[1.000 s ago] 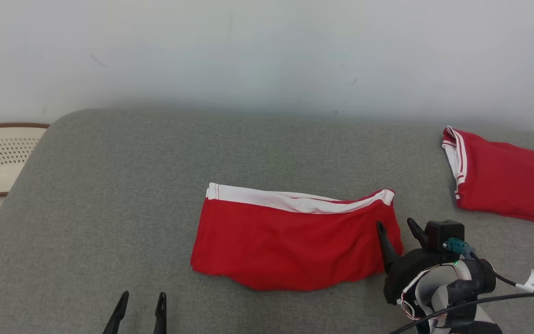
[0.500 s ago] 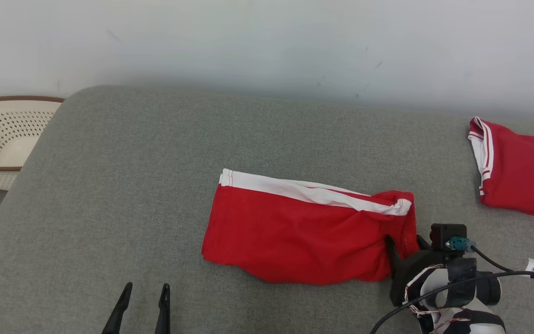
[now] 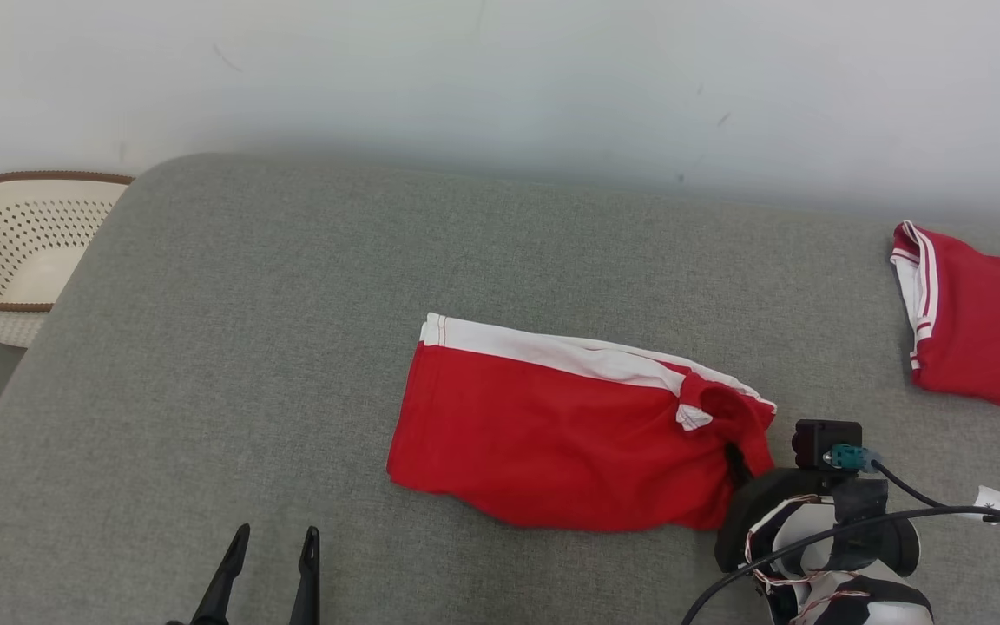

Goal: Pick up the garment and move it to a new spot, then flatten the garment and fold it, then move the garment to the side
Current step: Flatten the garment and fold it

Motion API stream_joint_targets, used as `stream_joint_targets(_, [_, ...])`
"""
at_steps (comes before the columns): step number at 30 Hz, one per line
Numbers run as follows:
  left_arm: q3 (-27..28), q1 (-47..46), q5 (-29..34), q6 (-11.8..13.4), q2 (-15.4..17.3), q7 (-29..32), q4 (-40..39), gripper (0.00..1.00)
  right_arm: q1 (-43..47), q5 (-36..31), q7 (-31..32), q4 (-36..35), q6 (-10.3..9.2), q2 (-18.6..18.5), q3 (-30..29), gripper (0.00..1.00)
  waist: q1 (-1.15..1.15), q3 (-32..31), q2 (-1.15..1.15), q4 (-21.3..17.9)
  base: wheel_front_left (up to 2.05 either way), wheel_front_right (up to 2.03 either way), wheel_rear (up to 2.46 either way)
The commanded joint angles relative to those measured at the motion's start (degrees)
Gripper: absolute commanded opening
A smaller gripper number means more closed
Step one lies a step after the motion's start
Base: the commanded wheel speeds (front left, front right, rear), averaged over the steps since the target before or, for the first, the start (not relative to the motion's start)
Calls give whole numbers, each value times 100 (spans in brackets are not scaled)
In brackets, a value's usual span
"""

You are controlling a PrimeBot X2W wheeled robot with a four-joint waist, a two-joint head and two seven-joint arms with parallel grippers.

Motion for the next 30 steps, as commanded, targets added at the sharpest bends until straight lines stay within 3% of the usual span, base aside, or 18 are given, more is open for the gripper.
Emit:
stream_joint_targets(1, [20,55,-39,-11,6,-19,23,100,74,84,-56,-15,-2,-64,49,0,0,-31,0,-4,0,0,0])
stream_joint_targets(11, [107,185,-57,-10,-7,-19,-3,100,544,685,-149,-462,-2,-642,506,0,0,-175,0,-202,0,0,0])
stream_joint_targets(15, [115,237,-61,0,-13,-19,-5,100,675,1014,-53,-702,-2,-682,734,0,0,-200,0,-289,0,0,0])
stream_joint_targets(21, [117,268,-64,-22,-18,-19,7,100,848,1982,370,-1572,-2,-676,1253,0,0,-254,0,-399,0,0,0])
stream_joint_targets(30, [37,266,-87,-40,-42,-19,53,100,1030,3535,1336,-3304,-2,-1012,2026,0,0,-316,0,-328,0,0,0])
